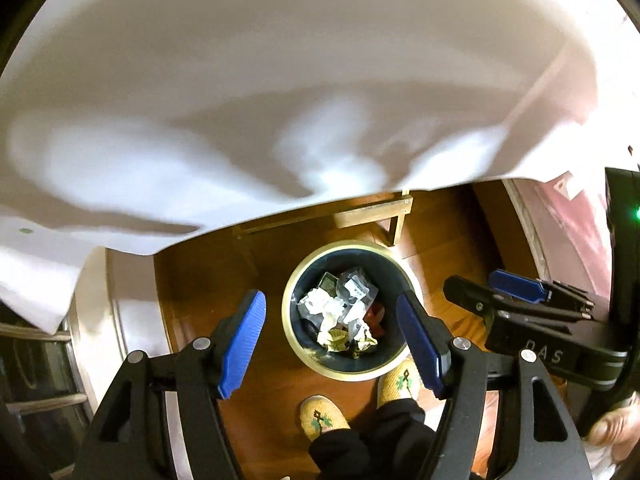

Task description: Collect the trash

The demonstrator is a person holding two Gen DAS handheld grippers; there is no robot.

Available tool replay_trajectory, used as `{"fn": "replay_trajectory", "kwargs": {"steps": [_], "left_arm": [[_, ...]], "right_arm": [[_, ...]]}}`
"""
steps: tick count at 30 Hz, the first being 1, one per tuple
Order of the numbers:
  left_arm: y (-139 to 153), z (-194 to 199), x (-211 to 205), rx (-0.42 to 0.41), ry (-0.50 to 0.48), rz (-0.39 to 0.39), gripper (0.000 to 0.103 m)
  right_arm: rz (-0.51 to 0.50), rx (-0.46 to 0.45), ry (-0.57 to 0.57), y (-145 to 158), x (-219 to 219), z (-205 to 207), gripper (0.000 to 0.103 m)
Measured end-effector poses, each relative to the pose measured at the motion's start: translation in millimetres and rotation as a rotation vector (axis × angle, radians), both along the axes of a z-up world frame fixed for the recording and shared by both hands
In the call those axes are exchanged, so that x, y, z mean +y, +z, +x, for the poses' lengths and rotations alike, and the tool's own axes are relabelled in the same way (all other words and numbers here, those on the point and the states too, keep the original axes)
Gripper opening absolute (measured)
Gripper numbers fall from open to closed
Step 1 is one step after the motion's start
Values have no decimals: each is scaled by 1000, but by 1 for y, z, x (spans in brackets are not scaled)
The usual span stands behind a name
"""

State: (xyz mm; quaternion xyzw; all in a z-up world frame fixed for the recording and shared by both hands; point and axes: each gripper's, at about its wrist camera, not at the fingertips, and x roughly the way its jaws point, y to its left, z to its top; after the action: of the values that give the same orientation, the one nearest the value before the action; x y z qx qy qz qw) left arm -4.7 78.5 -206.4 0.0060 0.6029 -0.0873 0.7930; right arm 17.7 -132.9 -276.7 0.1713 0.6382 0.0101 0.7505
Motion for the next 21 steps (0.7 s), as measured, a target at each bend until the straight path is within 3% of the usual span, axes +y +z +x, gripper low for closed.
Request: {"fn": "replay_trajectory", "kwargs": {"steps": [4,21], "left_arm": [[30,5,3,-4,31,30,69],[163,6,15,-63,116,-10,69]], "right_arm": [[-9,-9,4,23,2,1,66],[-79,-88,43,153,11,4,68]]}}
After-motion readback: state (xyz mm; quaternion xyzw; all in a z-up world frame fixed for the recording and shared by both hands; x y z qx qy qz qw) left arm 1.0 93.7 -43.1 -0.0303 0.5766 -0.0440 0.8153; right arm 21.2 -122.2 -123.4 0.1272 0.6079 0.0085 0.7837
